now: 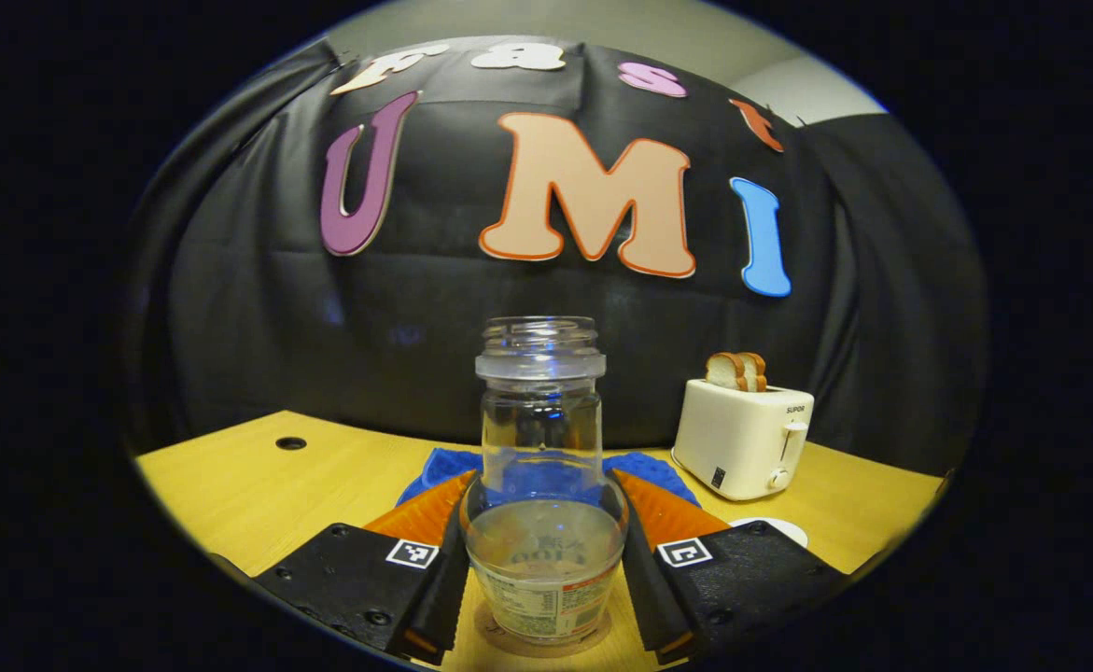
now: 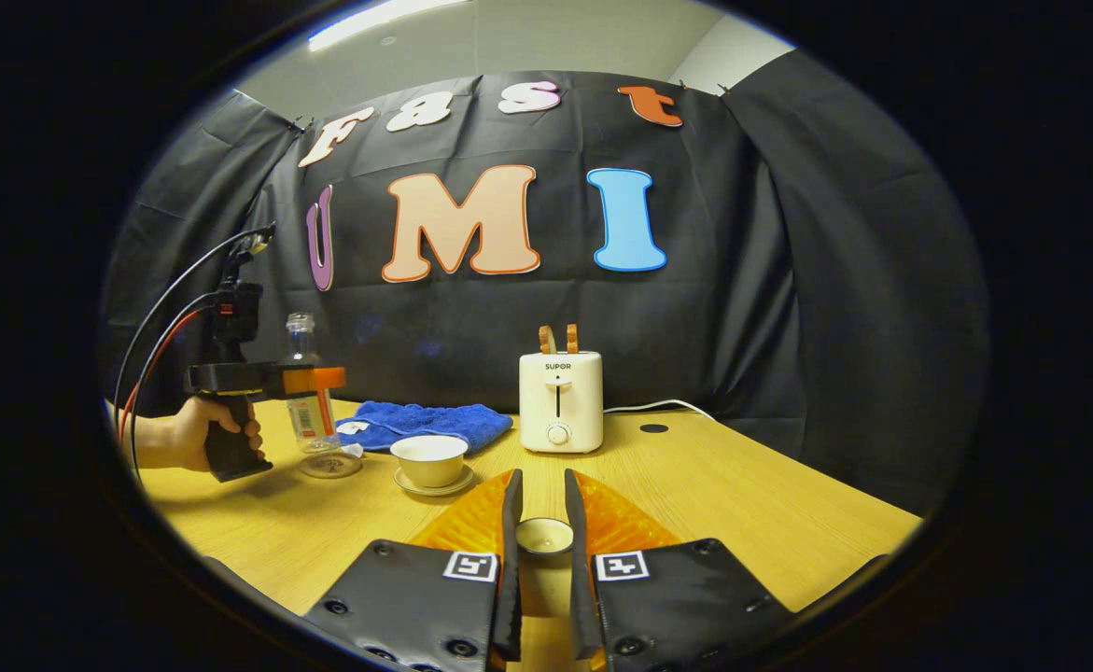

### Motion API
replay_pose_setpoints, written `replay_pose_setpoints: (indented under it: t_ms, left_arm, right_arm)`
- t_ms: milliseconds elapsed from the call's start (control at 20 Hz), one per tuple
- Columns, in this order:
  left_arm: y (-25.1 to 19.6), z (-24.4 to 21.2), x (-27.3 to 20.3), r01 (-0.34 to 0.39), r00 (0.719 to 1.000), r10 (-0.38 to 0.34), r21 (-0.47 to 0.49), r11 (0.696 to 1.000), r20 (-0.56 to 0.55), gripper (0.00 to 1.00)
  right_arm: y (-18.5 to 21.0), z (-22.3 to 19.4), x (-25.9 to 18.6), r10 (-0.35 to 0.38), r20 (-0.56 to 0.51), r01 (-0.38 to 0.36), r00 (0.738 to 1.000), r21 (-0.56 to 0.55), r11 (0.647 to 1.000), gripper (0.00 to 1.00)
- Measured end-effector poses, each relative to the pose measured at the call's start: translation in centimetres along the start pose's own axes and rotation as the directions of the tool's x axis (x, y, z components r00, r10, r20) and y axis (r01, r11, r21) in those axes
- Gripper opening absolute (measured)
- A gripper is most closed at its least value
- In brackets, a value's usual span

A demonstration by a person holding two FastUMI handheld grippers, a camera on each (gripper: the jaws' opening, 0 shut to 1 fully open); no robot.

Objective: Open the teacup lid with one hand, grasp the water bottle and pour water into the teacup with the other hand; after pouring, place the water bottle on the coaster and then close the teacup lid.

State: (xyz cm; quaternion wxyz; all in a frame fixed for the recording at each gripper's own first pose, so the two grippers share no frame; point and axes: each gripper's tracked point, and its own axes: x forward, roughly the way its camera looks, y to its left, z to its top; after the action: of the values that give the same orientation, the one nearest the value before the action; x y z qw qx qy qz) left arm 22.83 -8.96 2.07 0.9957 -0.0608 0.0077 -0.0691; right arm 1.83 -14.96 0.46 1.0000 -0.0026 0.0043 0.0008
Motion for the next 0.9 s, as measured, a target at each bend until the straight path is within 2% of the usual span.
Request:
replay_pose_setpoints:
  t_ms: [200,350,600,750,900]
  left_arm:
    - [-0.1,-0.2,-0.2,0.034,0.999,-0.034,-0.041,0.999,-0.003,0.70]
    - [0.2,-0.7,0.0,0.017,1.000,-0.017,0.006,1.000,-0.018,0.70]
    - [-0.6,-1.7,-0.2,0.034,0.999,-0.031,0.086,0.996,-0.029,0.70]
    - [-1.3,-1.7,-0.3,0.043,0.999,-0.043,0.135,0.990,0.003,0.70]
    - [-1.6,-1.5,0.0,0.042,0.999,-0.047,0.135,0.990,0.028,0.69]
  right_arm:
    - [-0.1,0.1,-0.1,-0.001,0.001,0.001,1.000,0.000,1.000,0.24]
    - [0.0,0.0,0.0,-0.002,0.001,0.002,1.000,0.000,1.000,0.24]
    - [0.0,0.0,-0.1,-0.001,0.001,0.001,1.000,0.000,1.000,0.24]
    - [0.0,0.0,0.0,-0.001,0.001,0.001,1.000,0.000,1.000,0.24]
    - [-0.1,0.0,-0.1,-0.003,0.002,0.003,1.000,0.000,1.000,0.24]
